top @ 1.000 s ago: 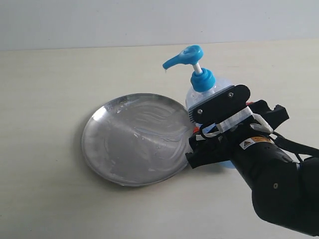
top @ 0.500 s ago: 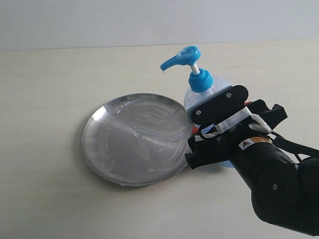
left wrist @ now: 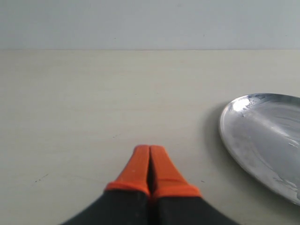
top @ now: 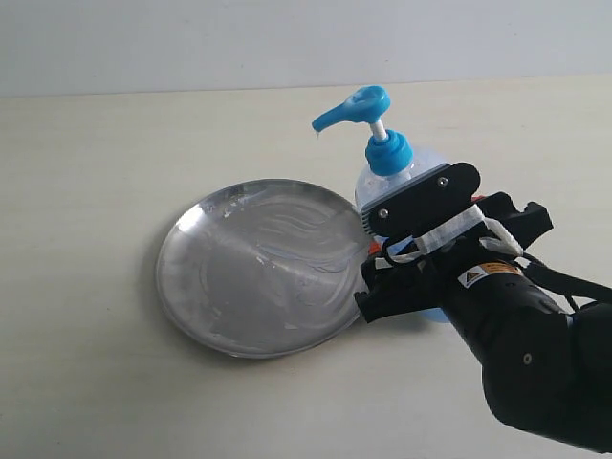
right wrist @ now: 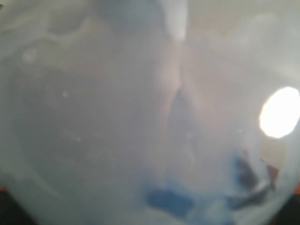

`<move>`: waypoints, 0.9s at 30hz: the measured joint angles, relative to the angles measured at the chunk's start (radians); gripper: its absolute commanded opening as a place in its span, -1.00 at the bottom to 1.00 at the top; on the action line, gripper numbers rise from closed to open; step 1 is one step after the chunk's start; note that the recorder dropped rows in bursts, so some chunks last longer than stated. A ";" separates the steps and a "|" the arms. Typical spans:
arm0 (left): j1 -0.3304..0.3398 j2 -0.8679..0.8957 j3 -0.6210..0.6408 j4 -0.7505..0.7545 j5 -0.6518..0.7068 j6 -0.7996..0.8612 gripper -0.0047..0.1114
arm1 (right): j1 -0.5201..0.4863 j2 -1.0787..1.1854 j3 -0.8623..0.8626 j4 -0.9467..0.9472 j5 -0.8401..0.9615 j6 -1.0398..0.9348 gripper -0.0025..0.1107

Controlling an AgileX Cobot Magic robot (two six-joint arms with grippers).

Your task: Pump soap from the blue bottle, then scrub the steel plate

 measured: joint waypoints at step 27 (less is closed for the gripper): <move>-0.063 0.360 -0.429 0.008 0.010 0.000 -0.92 | 0.000 0.000 0.000 -0.002 0.000 0.002 -0.96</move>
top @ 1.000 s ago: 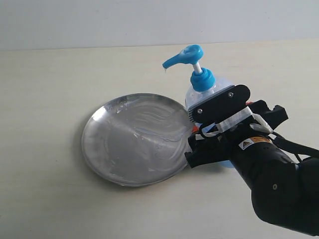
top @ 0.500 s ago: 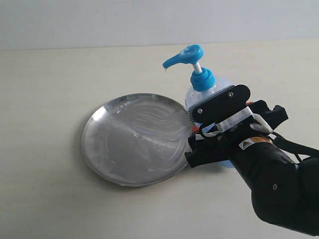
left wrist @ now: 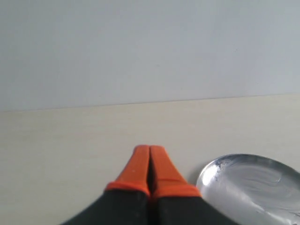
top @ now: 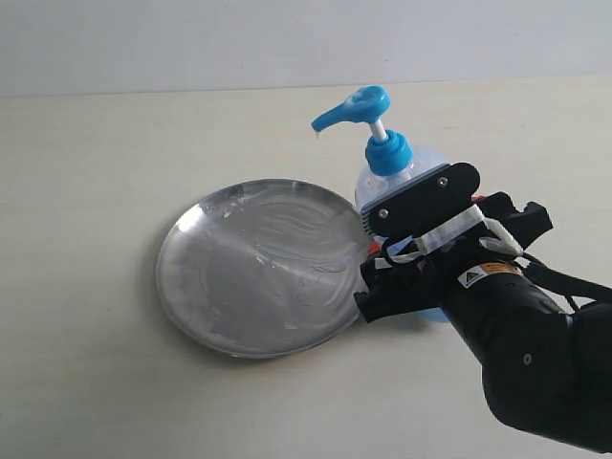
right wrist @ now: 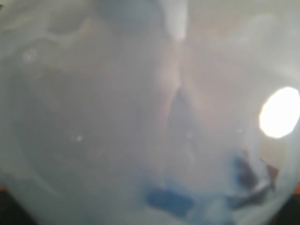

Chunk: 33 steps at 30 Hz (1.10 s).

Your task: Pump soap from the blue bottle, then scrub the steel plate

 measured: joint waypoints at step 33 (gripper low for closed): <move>-0.009 0.112 -0.109 0.002 -0.002 0.000 -0.92 | 0.000 0.000 0.000 -0.006 0.000 0.000 -0.96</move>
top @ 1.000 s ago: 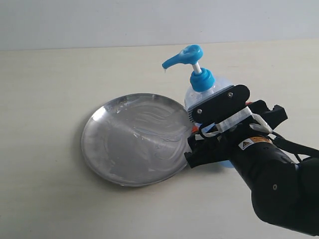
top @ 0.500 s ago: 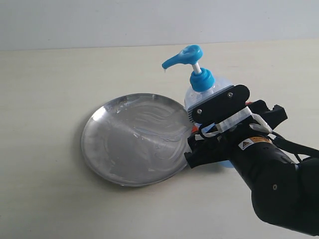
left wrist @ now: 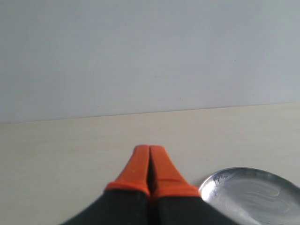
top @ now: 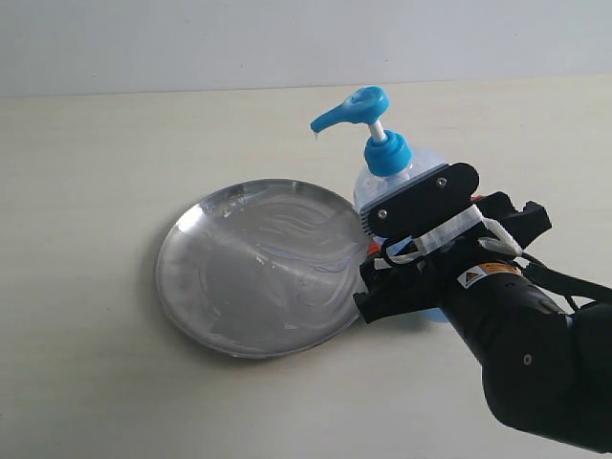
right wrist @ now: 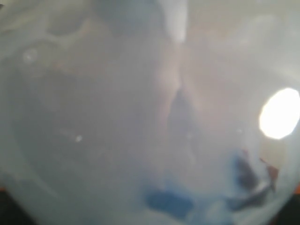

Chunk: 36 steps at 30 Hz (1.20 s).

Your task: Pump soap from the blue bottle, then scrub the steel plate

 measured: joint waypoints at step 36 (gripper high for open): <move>0.000 0.554 -0.234 -1.044 0.382 0.757 -0.92 | 0.000 0.000 0.000 0.000 0.000 0.000 -0.96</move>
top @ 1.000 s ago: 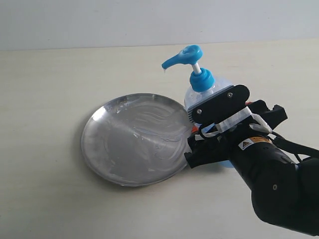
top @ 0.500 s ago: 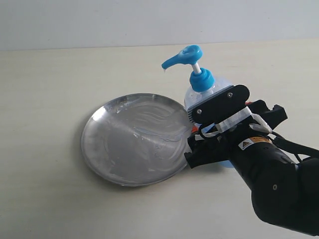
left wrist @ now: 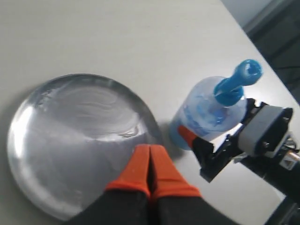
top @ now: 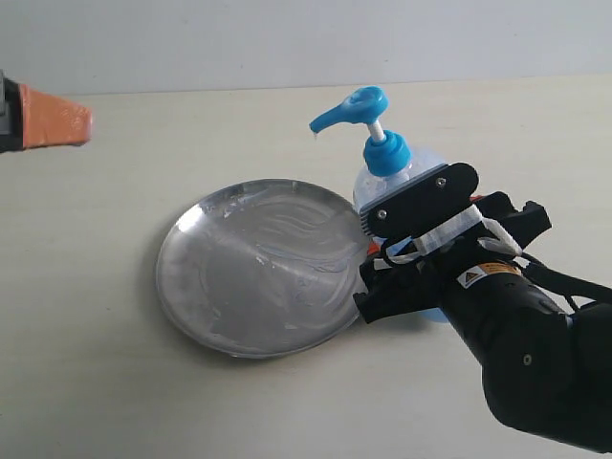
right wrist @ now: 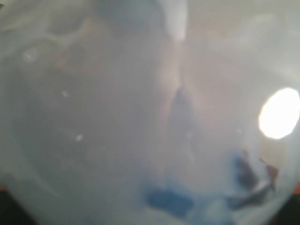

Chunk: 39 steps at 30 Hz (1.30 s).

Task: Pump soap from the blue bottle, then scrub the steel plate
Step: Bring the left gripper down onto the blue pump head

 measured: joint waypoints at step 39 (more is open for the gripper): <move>-0.442 0.599 -0.693 0.188 0.095 -0.082 -0.92 | 0.000 0.000 0.000 -0.012 0.000 0.002 -0.96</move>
